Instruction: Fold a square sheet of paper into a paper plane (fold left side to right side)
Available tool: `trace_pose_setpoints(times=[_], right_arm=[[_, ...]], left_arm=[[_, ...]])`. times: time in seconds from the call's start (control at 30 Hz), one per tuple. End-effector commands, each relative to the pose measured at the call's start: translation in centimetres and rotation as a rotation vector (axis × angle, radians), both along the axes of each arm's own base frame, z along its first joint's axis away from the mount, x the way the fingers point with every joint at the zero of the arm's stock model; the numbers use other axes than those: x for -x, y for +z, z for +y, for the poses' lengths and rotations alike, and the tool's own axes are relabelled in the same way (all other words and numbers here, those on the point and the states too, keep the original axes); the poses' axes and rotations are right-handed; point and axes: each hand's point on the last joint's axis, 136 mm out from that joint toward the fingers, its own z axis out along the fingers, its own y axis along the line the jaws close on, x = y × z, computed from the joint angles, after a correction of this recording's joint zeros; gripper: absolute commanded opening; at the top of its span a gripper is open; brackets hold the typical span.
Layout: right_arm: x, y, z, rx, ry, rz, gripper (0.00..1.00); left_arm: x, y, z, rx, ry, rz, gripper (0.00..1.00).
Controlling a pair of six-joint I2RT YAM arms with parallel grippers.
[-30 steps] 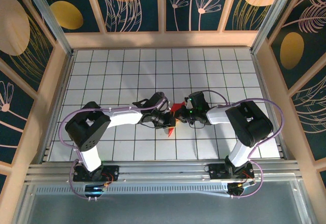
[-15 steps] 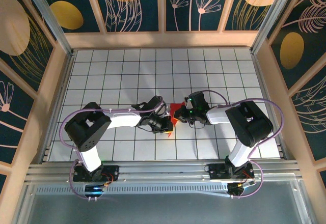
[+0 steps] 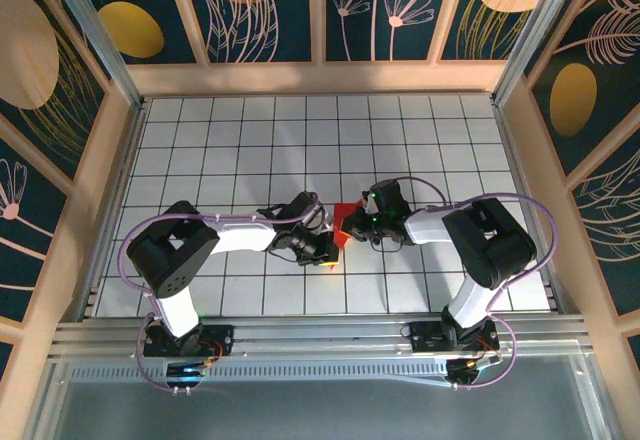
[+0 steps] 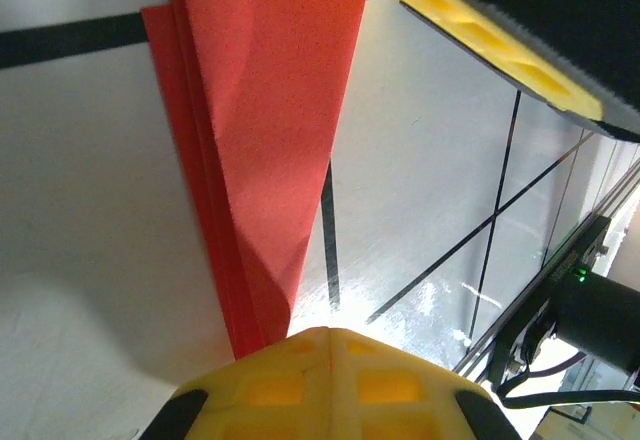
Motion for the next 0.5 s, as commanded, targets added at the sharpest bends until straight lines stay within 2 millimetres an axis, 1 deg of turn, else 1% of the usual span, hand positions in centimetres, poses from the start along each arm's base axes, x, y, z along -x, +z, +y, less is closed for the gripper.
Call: trace_pose_setpoints(times=[0.0, 0.47], right_arm=[[3.50, -4.68, -2.33, 0.169, 0.010, 0.144, 0.00], [3.47, -4.75, -2.27, 0.177, 0.014, 0.147, 0.00]], left_arm=[[0.81, -0.93, 0.42, -0.011, 0.013, 0.063, 0.00], [1.23, -1.83, 0.60, -0.019, 0.013, 0.080, 0.00]])
